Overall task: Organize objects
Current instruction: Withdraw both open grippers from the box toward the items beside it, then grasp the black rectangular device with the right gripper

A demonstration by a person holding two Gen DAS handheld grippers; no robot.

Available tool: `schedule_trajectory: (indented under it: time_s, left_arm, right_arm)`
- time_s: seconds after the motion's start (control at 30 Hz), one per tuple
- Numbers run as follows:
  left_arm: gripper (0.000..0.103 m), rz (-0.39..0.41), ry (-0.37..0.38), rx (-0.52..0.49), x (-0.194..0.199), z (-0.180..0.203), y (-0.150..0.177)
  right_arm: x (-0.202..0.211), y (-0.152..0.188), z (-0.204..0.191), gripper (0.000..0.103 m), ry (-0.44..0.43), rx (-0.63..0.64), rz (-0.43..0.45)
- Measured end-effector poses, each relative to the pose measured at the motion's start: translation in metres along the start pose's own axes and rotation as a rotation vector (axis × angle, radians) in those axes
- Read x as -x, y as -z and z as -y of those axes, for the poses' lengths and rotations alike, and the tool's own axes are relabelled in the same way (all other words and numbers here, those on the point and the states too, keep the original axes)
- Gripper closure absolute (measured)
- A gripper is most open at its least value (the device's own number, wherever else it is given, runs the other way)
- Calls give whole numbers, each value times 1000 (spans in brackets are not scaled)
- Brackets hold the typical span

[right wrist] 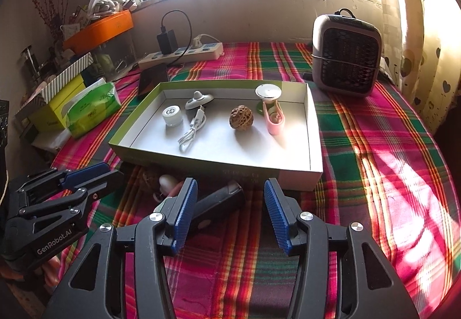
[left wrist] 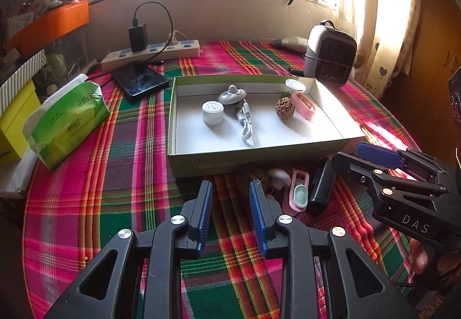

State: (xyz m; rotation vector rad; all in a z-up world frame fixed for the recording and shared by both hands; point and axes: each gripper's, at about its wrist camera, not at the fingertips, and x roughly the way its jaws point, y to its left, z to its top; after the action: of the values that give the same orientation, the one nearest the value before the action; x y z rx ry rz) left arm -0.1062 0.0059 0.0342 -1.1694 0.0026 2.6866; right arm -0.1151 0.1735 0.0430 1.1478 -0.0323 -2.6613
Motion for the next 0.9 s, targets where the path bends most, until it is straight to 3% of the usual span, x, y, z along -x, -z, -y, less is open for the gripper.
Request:
schedule_trajectory:
  time_s: [0.9]
  left_arm:
    - [76,-34,14,8,-12,-3,10]
  right_arm:
    - [-20,12,-8,52,77,17,-46]
